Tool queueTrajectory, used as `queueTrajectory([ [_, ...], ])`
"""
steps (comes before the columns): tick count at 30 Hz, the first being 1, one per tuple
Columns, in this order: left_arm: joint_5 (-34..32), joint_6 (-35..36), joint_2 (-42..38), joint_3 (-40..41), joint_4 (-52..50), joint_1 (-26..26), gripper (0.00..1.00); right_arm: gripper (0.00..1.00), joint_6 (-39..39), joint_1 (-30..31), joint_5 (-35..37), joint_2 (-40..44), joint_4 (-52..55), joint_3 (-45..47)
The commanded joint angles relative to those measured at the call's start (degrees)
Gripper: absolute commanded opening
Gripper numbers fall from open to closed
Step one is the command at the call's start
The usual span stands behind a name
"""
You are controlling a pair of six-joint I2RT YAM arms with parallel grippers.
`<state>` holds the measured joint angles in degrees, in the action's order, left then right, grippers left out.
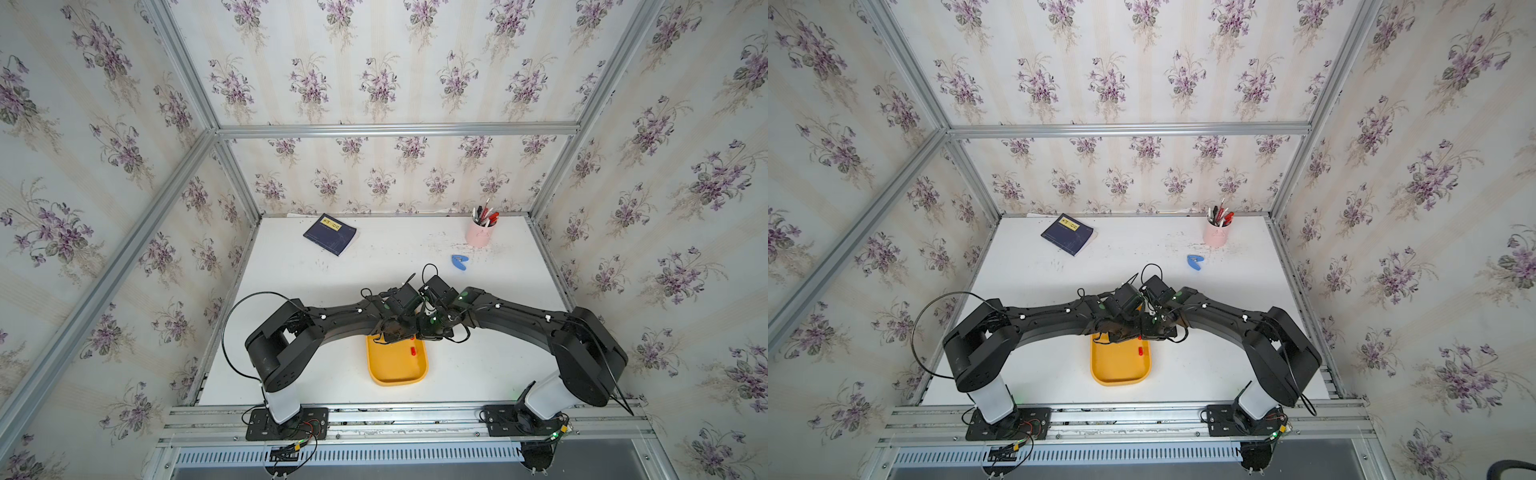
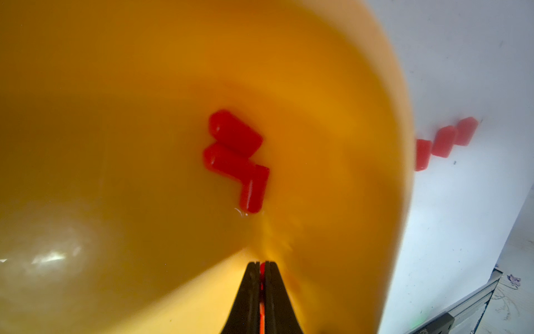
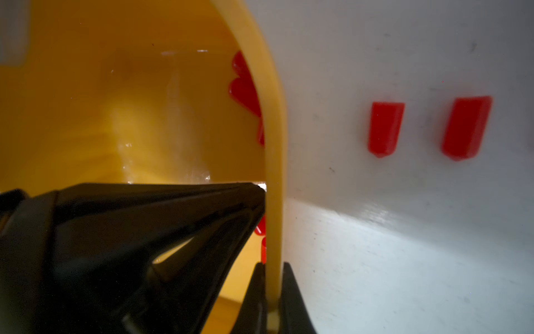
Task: Take the screw protection sleeves out of the storage box
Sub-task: Pick up the screw protection sleeve from the storage box, then place the screw protection sleeve at the center of the board.
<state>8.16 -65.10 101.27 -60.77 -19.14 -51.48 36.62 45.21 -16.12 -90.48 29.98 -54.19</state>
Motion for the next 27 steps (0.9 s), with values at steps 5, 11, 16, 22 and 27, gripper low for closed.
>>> queueTrajectory([
  [5,-1.20,3.67,-4.10,1.35,-5.90,0.35,0.10,0.00,0.38,0.05,0.30,-0.13,0.77,0.05],
  [11,-4.28,9.29,-11.67,0.92,-13.73,2.44,0.11,0.00,0.29,0.05,0.47,0.02,0.65,0.40],
  [16,-5.01,14.19,-19.33,1.34,-19.32,7.26,0.11,0.00,0.21,0.05,0.47,0.17,0.62,0.50],
  [22,-4.08,24.31,-27.02,1.42,-25.64,16.35,0.12,0.00,0.03,0.05,0.34,0.07,0.66,0.32],
  [27,-4.73,31.21,-26.92,2.02,-27.34,23.22,0.12,0.00,-0.15,0.04,0.14,-0.23,0.60,0.16],
])
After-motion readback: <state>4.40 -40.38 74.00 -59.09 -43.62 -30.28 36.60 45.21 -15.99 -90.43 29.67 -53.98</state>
